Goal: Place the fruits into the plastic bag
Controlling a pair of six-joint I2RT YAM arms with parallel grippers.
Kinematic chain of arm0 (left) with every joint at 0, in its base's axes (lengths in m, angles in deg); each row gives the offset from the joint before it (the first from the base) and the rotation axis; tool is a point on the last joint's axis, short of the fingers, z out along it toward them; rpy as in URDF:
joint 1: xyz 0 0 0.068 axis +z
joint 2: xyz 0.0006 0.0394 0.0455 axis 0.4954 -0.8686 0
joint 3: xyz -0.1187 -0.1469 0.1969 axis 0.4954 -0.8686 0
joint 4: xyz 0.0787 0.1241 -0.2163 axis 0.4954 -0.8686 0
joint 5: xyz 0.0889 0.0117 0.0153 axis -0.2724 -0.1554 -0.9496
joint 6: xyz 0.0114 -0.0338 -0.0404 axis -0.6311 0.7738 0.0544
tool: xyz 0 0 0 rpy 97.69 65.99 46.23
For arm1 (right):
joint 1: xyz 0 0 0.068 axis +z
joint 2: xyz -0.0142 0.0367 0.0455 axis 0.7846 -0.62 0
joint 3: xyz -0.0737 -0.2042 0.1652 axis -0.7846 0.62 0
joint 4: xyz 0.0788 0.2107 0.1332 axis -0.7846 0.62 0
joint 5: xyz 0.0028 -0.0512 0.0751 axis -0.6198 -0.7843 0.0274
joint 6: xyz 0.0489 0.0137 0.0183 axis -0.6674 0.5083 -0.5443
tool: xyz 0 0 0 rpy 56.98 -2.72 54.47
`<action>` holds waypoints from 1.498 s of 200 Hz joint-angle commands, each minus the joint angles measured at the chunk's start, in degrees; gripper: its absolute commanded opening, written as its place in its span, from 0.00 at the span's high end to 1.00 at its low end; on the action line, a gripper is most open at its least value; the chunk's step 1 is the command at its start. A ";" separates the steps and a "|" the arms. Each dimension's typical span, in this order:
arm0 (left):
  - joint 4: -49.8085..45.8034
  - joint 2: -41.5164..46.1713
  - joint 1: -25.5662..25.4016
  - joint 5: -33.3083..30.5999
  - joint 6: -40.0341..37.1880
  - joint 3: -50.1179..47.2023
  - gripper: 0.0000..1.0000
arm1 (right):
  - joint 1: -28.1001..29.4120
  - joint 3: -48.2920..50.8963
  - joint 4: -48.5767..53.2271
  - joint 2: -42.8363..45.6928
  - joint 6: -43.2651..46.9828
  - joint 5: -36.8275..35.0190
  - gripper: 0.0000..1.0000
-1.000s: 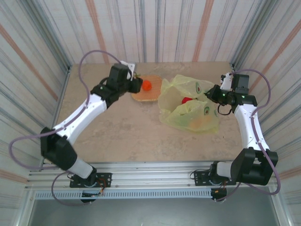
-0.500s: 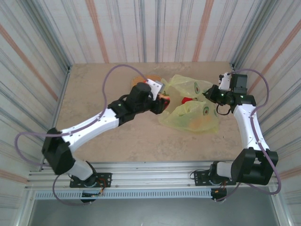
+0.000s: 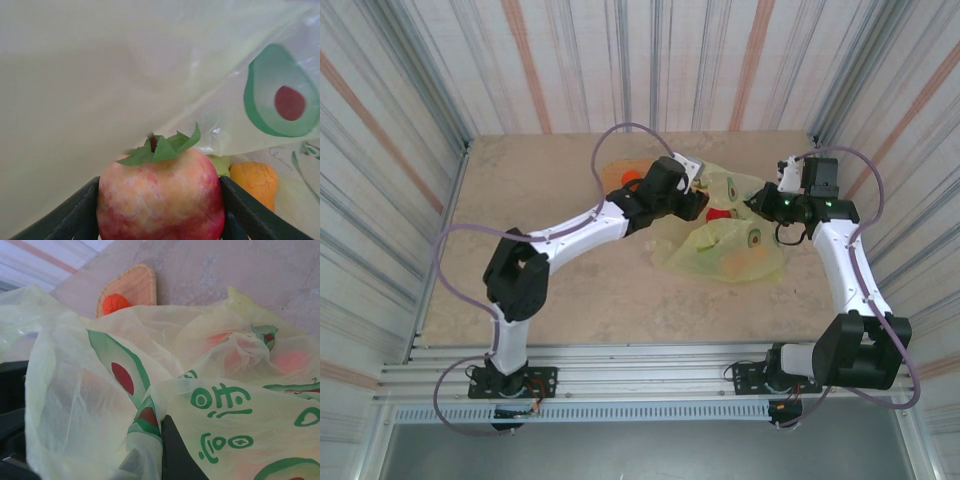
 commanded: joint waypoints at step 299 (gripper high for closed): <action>6.91 4.29 -0.66 11.37 1.78 -5.75 0.24 | -4.79 1.96 -1.05 2.34 -1.78 3.45 0.98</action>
